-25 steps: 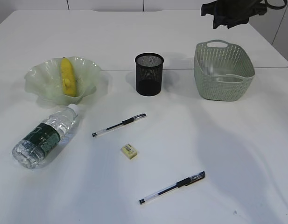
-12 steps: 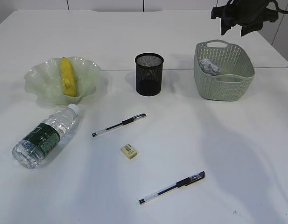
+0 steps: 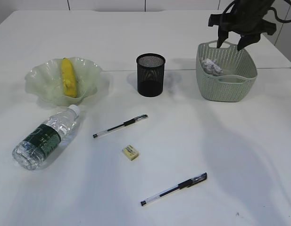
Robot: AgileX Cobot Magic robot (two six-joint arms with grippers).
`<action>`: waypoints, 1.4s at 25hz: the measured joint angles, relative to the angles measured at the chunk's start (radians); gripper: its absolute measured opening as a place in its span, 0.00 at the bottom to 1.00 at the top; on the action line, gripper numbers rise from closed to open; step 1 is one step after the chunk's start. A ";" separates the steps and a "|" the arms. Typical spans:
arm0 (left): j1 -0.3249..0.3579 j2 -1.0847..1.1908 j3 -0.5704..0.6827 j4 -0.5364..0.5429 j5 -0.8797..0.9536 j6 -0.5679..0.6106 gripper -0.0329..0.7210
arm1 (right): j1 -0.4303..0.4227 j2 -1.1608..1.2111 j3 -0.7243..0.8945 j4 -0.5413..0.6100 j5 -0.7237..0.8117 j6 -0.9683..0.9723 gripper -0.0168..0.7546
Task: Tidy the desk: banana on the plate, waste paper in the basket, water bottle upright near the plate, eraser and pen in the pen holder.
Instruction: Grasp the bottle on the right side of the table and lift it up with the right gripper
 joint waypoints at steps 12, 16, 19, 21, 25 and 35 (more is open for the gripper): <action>0.000 -0.010 0.000 0.092 0.002 -0.066 0.54 | 0.000 0.000 0.000 0.002 0.049 0.000 0.59; 0.000 -0.010 0.000 0.102 0.002 -0.083 0.54 | 0.000 0.000 0.000 0.002 0.078 0.000 0.59; 0.000 -0.014 0.000 0.106 0.002 -0.088 0.54 | 0.000 0.000 0.000 0.002 0.086 0.000 0.59; 0.000 -0.014 0.000 0.114 0.002 -0.098 0.54 | 0.000 0.000 0.000 0.002 0.088 -0.002 0.59; 0.000 -0.014 0.000 0.149 0.002 -0.122 0.54 | 0.000 -0.017 0.000 0.002 0.090 -0.011 0.59; 0.000 -0.020 0.000 0.257 0.002 -0.186 0.54 | 0.000 -0.093 -0.001 -0.025 0.094 -0.016 0.59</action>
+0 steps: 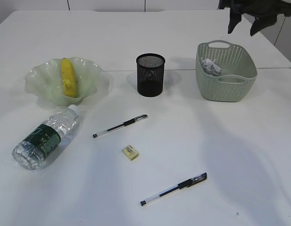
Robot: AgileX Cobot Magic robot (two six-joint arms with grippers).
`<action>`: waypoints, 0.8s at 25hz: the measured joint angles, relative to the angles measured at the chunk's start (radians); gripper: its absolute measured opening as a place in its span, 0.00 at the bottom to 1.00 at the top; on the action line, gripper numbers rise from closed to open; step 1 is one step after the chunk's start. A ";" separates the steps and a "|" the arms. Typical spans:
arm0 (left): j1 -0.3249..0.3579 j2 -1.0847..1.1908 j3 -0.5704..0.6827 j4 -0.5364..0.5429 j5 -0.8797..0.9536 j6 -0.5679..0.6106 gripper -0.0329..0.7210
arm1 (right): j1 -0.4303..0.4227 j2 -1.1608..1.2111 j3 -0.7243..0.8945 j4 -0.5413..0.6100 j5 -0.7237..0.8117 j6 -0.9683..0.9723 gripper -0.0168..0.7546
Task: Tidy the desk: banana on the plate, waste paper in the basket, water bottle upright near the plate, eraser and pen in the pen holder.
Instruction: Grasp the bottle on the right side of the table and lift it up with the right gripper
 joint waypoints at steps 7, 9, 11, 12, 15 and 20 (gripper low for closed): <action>0.000 -0.036 0.000 0.001 -0.002 -0.008 0.54 | 0.000 -0.080 0.000 0.002 0.002 -0.010 0.59; 0.000 -0.042 0.000 0.017 -0.003 -0.028 0.54 | 0.000 -0.111 0.000 0.002 0.004 -0.019 0.59; 0.000 -0.049 0.000 0.047 -0.003 -0.049 0.54 | 0.000 -0.148 0.000 0.002 0.004 -0.025 0.59; 0.000 -0.051 0.000 0.063 -0.003 -0.060 0.54 | 0.000 -0.166 0.000 0.002 0.006 -0.029 0.59; 0.000 -0.055 0.000 0.096 -0.004 -0.092 0.54 | 0.000 -0.211 0.000 0.002 0.008 -0.045 0.59; 0.000 -0.058 0.000 0.145 -0.004 -0.148 0.54 | 0.000 -0.280 0.002 0.002 0.010 -0.078 0.59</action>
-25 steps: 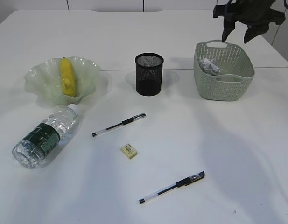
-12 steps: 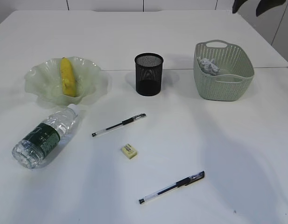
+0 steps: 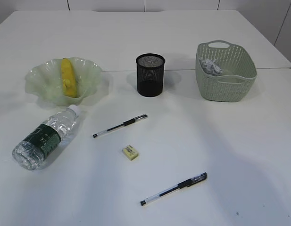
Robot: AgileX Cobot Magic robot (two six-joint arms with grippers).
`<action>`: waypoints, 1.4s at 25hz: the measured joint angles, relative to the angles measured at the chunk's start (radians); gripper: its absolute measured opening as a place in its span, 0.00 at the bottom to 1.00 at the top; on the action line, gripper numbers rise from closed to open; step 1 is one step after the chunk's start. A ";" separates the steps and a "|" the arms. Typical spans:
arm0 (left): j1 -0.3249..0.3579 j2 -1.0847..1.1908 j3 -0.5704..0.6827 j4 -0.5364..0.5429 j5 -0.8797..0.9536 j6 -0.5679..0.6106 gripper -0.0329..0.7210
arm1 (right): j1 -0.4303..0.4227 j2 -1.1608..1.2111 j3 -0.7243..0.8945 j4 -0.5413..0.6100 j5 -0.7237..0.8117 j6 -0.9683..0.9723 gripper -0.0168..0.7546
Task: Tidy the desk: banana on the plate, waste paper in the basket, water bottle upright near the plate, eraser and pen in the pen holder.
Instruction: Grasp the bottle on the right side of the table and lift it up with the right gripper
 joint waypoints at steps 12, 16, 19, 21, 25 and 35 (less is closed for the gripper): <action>0.000 -0.038 0.000 0.067 0.002 -0.068 0.54 | 0.000 -0.263 0.305 -0.018 0.004 -0.072 0.59; 0.000 -0.040 0.000 0.087 0.008 -0.081 0.54 | 0.000 -0.321 0.389 -0.022 0.004 -0.077 0.59; 0.000 -0.052 0.000 0.114 0.016 -0.090 0.54 | 0.000 -0.359 0.430 -0.022 0.004 -0.077 0.59; 0.000 -0.069 0.000 0.135 0.018 -0.105 0.54 | 0.000 -0.382 0.452 -0.024 0.004 -0.077 0.59; 0.000 -0.104 0.000 0.221 0.024 -0.166 0.54 | 0.000 -0.429 0.502 -0.047 0.004 -0.078 0.59; 0.000 -0.106 0.000 0.431 0.087 -0.359 0.54 | 0.000 -0.508 0.615 -0.069 0.004 -0.078 0.59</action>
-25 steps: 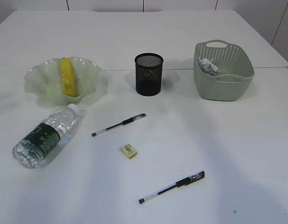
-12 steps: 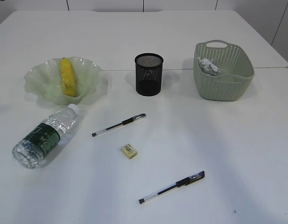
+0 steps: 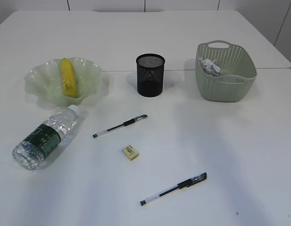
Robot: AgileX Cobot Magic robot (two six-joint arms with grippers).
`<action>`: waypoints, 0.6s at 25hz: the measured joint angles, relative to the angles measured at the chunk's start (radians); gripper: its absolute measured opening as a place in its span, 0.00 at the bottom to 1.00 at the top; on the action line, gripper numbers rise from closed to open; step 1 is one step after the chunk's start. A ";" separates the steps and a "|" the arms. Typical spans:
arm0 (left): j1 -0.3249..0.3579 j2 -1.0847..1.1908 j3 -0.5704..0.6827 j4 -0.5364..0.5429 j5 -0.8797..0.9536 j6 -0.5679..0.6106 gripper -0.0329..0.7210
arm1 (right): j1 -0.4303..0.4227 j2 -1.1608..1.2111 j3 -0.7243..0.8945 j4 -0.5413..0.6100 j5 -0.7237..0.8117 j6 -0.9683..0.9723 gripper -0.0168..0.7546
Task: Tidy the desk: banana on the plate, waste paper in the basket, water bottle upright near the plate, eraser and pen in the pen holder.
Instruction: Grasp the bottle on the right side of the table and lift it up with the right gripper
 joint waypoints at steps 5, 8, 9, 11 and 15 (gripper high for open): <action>0.000 0.060 0.000 0.056 0.081 -0.046 0.54 | 0.000 -0.004 0.016 -0.002 0.000 -0.001 0.59; 0.000 0.101 0.000 0.064 0.102 -0.060 0.54 | 0.000 -0.004 0.016 -0.002 0.000 -0.004 0.59; 0.000 0.115 0.000 0.064 0.104 -0.065 0.54 | 0.000 -0.004 0.016 -0.002 0.000 -0.004 0.59; 0.000 0.139 0.000 0.064 0.105 -0.069 0.54 | 0.000 -0.004 0.016 -0.002 0.000 -0.005 0.59; 0.000 0.175 0.000 0.064 0.101 -0.076 0.60 | 0.000 -0.005 0.016 -0.002 0.000 -0.008 0.59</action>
